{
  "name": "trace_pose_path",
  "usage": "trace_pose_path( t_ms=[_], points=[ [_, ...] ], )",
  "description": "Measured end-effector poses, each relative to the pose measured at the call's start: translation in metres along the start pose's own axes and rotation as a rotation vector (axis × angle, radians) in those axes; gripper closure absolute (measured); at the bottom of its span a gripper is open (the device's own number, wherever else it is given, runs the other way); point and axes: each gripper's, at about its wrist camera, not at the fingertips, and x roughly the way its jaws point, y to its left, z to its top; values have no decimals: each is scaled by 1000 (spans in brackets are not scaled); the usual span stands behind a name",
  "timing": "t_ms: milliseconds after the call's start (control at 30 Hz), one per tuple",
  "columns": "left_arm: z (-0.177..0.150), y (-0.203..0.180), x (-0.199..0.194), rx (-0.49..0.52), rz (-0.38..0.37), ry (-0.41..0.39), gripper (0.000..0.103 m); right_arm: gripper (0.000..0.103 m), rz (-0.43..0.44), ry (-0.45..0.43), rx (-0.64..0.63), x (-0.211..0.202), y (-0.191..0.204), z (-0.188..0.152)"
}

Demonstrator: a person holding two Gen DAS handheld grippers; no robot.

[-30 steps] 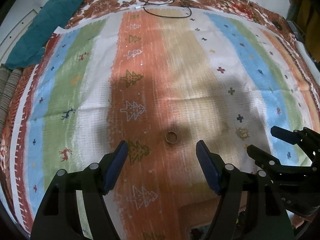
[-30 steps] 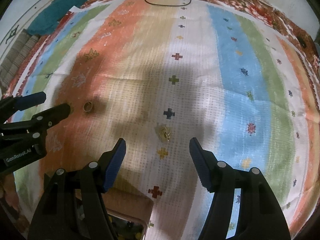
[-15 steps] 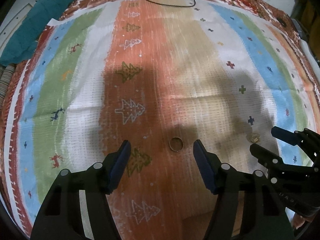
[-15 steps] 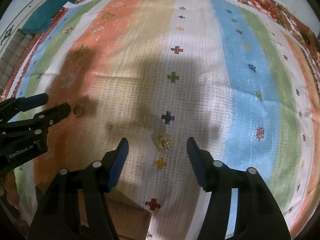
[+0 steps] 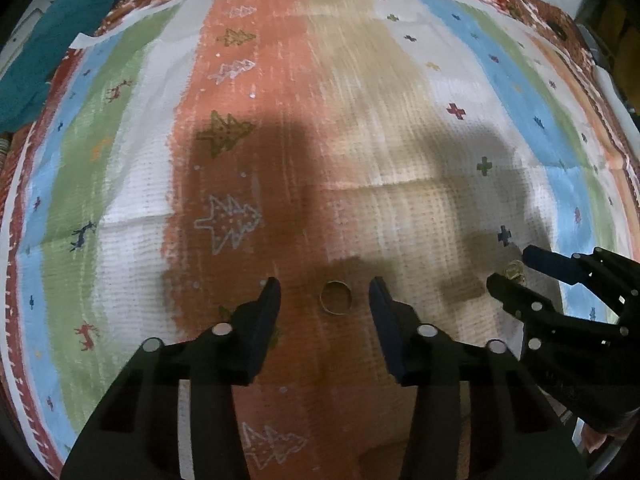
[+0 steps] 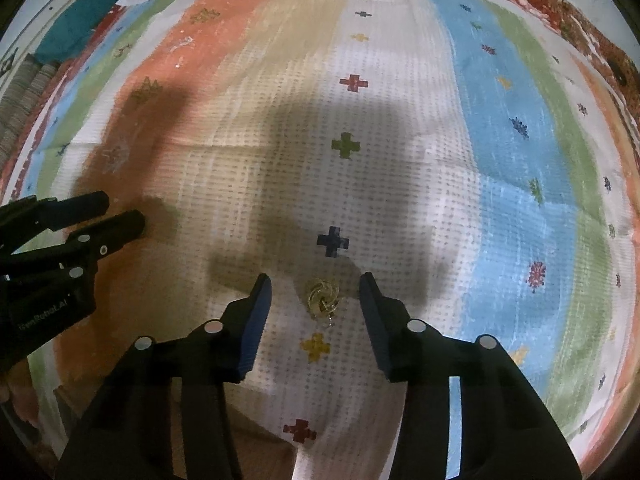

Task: Organize jewelry
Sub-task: 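Close the left gripper on one gold ring while the right gripper grasps the other, then lift both gold rings and carry them over the silver tin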

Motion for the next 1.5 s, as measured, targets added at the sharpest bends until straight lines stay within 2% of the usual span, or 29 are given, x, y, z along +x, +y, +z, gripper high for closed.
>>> trace_pose_path(
  t_ms=[67,133,200,267,300,467,600,1067,1133,1167,1200,1500],
  points=[
    [-1,-2,5,11,1,15,75,64,-2,-3,1,1,-1,1],
    [-1,-3,8,20,4,19,76,65,-2,-3,4,1,-1,1],
    [-1,-3,10,23,7,21,77,72,-6,-3,3,2,-1,4],
    [-1,-4,11,29,18,18,85,79,-10,-2,3,2,-1,4],
    [0,-5,12,32,21,17,84,83,-12,0,3,3,-1,5],
    [0,-8,11,32,28,11,85,87,-12,-2,8,3,-3,8],
    [0,-9,3,23,34,-8,85,95,-11,-8,4,-1,-2,5],
    [-17,-12,-25,11,13,-52,85,98,-5,-63,-1,-33,2,-10],
    [-17,-12,-26,8,12,-51,85,96,-4,-60,-7,-35,3,-9],
    [-17,-13,-27,8,12,-52,85,79,-9,-54,-13,-35,4,-10],
    [-15,-13,-26,8,11,-52,85,57,-17,-56,-15,-35,4,-10],
    [-14,-15,-26,14,9,-50,85,56,-33,-40,-25,-25,6,-9]
  ],
)
